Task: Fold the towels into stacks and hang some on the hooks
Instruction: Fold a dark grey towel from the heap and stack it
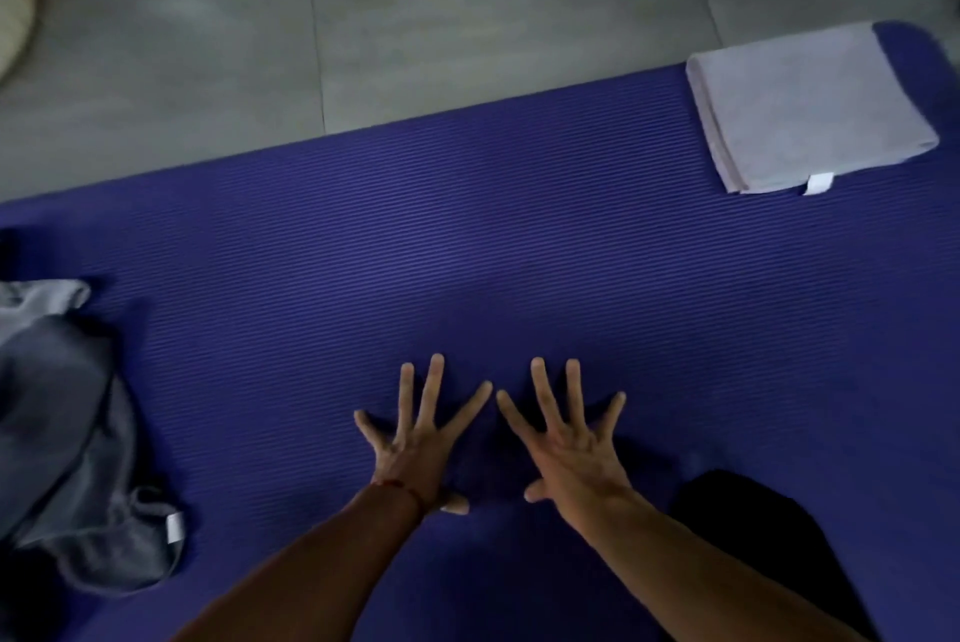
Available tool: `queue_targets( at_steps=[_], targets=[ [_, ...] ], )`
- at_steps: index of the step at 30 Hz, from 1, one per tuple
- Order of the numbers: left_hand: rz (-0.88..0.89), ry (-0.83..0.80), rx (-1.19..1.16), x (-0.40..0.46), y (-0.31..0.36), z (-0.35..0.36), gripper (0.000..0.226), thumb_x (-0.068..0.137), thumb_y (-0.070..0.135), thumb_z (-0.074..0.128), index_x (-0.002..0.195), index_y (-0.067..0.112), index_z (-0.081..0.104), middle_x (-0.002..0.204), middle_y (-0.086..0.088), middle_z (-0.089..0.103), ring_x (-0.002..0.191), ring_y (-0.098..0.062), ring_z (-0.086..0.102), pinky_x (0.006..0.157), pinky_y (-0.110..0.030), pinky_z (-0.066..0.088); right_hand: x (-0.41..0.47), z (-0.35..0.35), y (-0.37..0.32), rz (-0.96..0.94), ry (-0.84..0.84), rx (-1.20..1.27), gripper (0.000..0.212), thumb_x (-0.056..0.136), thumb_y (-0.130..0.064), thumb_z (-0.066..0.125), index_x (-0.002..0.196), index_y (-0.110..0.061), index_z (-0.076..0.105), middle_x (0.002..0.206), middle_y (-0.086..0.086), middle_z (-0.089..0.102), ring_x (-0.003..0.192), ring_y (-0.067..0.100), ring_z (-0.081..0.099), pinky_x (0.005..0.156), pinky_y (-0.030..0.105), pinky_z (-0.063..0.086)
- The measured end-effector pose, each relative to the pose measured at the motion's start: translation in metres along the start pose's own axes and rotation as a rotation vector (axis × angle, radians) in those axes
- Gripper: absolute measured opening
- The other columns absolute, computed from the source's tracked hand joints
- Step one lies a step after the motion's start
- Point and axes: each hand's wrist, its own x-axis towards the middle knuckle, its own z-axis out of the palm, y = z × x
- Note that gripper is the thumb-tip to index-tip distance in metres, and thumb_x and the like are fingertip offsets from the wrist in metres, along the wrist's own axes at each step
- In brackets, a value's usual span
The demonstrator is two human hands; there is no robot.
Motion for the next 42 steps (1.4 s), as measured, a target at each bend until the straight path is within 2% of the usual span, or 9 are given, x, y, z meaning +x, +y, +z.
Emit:
queue_targets(
  at_steps=[12,20,23,27,31,34,37,39,42],
  targets=[
    [0.047,0.023,-0.019,0.0,-0.005,0.001,0.149,0.061,0.053,0.091,0.134,0.064,-0.038,0.138,0.004,-0.064,0.131,-0.034,-0.054,0.096,-0.091,0.0,-0.004,-0.002,-0.007,0.104,-0.004,0.035,0.132,0.079,-0.052,0.08,0.147,-0.053,-0.033,0.151,0.0,-0.054,0.144,0.042,-0.04,0.107,0.084,0.01],
    [0.087,0.104,0.067,-0.006,-0.017,0.015,0.142,0.06,0.067,0.085,0.138,0.064,-0.034,0.142,0.005,-0.061,0.134,-0.031,-0.049,0.099,-0.088,0.008,-0.018,-0.001,-0.058,0.25,0.142,0.172,0.109,0.091,-0.015,0.074,0.161,-0.039,-0.005,0.167,-0.003,-0.026,0.155,0.038,-0.014,0.111,0.067,0.035],
    [0.101,0.193,0.044,-0.026,-0.025,0.035,0.118,0.076,0.067,0.074,0.151,0.056,-0.018,0.158,0.005,-0.042,0.148,-0.026,-0.033,0.112,-0.078,0.007,-0.021,0.01,-0.092,0.294,0.221,0.322,0.092,0.096,-0.009,0.065,0.163,-0.036,0.007,0.17,-0.005,-0.013,0.156,0.035,-0.008,0.111,0.073,0.03],
    [0.175,0.312,-0.137,-0.084,-0.067,0.079,0.072,0.092,0.029,0.064,0.155,0.035,0.03,0.165,0.004,0.014,0.15,-0.024,0.016,0.119,-0.054,0.024,-0.015,0.023,-0.163,0.149,0.242,0.49,0.07,0.094,-0.012,0.059,0.152,-0.045,0.039,0.171,-0.012,0.007,0.157,0.024,-0.005,0.112,0.078,0.016],
    [0.066,0.499,-0.244,-0.136,-0.171,0.119,0.055,0.088,0.023,0.051,0.142,0.035,0.049,0.142,0.008,0.047,0.131,-0.023,0.045,0.104,-0.046,0.043,-0.012,0.019,-0.264,-0.224,0.239,0.54,0.056,0.093,-0.017,0.06,0.142,-0.043,0.054,0.163,-0.017,0.032,0.153,0.014,0.025,0.122,0.051,0.025],
    [-0.185,0.749,-0.201,-0.168,-0.265,0.13,0.057,0.085,0.022,0.055,0.141,0.03,0.049,0.146,-0.002,0.039,0.129,-0.03,0.044,0.097,-0.047,0.046,-0.022,0.011,-0.332,-0.415,0.268,0.617,0.051,0.097,-0.014,0.063,0.143,-0.034,0.057,0.162,-0.014,0.034,0.149,0.009,0.033,0.119,0.023,0.028],
    [-0.514,0.938,-0.071,-0.188,-0.346,0.104,0.062,0.079,0.025,0.07,0.138,0.023,0.052,0.154,-0.017,0.032,0.128,-0.042,0.041,0.091,-0.057,0.046,-0.028,0.008,-0.367,-0.528,0.283,0.624,0.047,0.099,-0.013,0.062,0.143,-0.031,0.058,0.164,-0.012,0.031,0.148,0.005,0.032,0.113,0.013,0.026],
    [-0.651,0.911,-0.024,-0.195,-0.382,0.084,0.063,0.078,0.03,0.072,0.136,0.027,0.049,0.15,-0.015,0.036,0.131,-0.041,0.037,0.097,-0.059,0.039,-0.032,0.008,-0.37,-0.564,0.289,0.584,0.045,0.1,-0.012,0.061,0.142,-0.029,0.059,0.163,-0.011,0.032,0.148,0.004,0.032,0.113,0.011,0.025],
    [-0.634,0.76,-0.084,-0.195,-0.407,0.066,0.057,0.088,0.036,0.065,0.141,0.035,0.042,0.139,-0.005,0.052,0.136,-0.031,0.033,0.107,-0.058,0.028,-0.037,0.007,-0.358,-0.547,0.331,0.585,0.04,0.101,-0.015,0.06,0.137,-0.03,0.063,0.156,-0.017,0.038,0.137,0.0,0.041,0.097,-0.002,0.028]
  ],
)
